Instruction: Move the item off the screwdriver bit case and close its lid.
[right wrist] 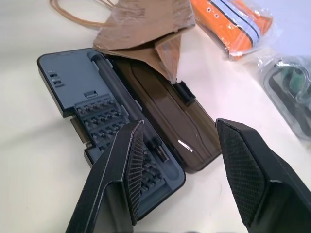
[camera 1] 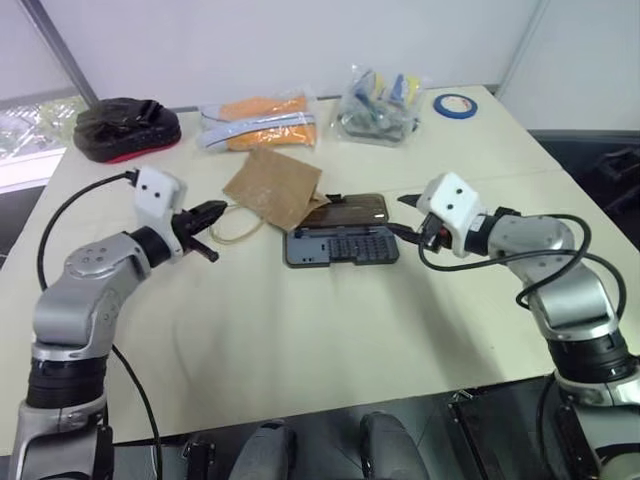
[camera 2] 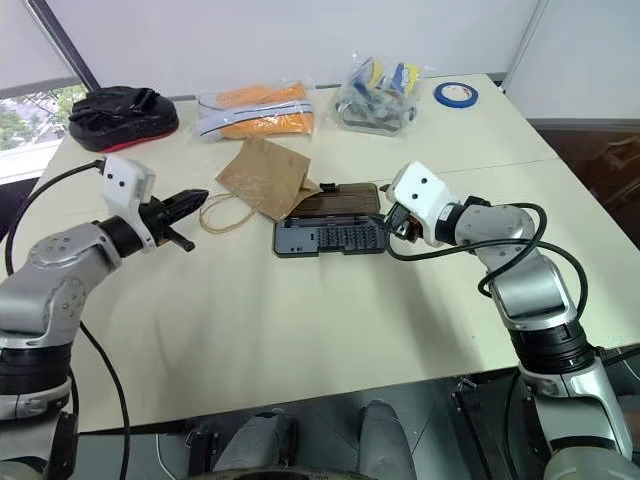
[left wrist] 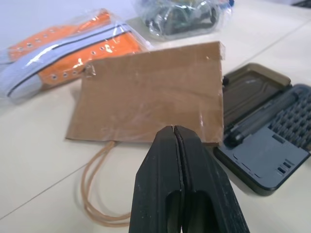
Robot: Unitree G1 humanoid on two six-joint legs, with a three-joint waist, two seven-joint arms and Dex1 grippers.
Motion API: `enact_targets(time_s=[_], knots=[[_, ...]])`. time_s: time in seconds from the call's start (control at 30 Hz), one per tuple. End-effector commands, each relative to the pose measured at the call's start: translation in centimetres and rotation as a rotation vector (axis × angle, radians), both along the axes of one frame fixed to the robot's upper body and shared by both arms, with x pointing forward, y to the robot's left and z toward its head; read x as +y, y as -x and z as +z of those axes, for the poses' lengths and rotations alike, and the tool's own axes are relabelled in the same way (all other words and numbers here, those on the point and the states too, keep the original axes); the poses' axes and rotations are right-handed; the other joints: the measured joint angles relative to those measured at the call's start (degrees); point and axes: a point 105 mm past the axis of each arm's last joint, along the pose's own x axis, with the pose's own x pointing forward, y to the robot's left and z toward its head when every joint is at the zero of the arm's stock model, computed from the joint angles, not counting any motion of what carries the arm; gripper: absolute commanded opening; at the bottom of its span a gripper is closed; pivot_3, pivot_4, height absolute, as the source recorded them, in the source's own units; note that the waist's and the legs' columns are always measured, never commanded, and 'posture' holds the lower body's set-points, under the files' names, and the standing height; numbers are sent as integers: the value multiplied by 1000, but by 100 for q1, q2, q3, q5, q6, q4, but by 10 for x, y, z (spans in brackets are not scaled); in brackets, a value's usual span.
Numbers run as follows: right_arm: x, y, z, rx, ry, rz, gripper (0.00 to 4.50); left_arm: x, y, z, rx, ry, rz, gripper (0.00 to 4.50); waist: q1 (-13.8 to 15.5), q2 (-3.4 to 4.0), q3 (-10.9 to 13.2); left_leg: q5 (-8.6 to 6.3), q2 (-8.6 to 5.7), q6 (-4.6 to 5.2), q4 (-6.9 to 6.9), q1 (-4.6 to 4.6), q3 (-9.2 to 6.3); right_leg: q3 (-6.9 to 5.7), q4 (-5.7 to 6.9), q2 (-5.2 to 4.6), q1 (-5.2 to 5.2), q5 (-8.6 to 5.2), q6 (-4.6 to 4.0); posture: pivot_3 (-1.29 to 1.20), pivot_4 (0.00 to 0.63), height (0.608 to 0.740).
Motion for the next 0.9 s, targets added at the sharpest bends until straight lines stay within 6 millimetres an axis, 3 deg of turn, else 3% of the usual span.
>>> enact_targets(time_s=[0.03, 0.43, 0.9], knots=[[4, 2, 14, -58, 6, 26, 2404, 1, 4, 11, -39, 17, -2, 0, 1, 0, 0, 0, 0, 0, 0, 0, 0, 0, 0, 0, 0, 0, 0, 0, 150, 740], [4, 0, 12, -63, 2, 14, 2404, -10, 2, -2, -5, 53, -9, 0, -1, -2, 1, 0, 0, 0, 0, 0, 0, 0, 0, -1, -1, 0, 0, 0, 150, 740], [6, -2, 10, -54, -10, 3, 2404, -9, 0, -1, -3, 59, -7, 0, -2, -2, 1, 0, 0, -1, 0, 0, 0, 0, 0, -1, -1, 0, 0, 0, 150, 740]])
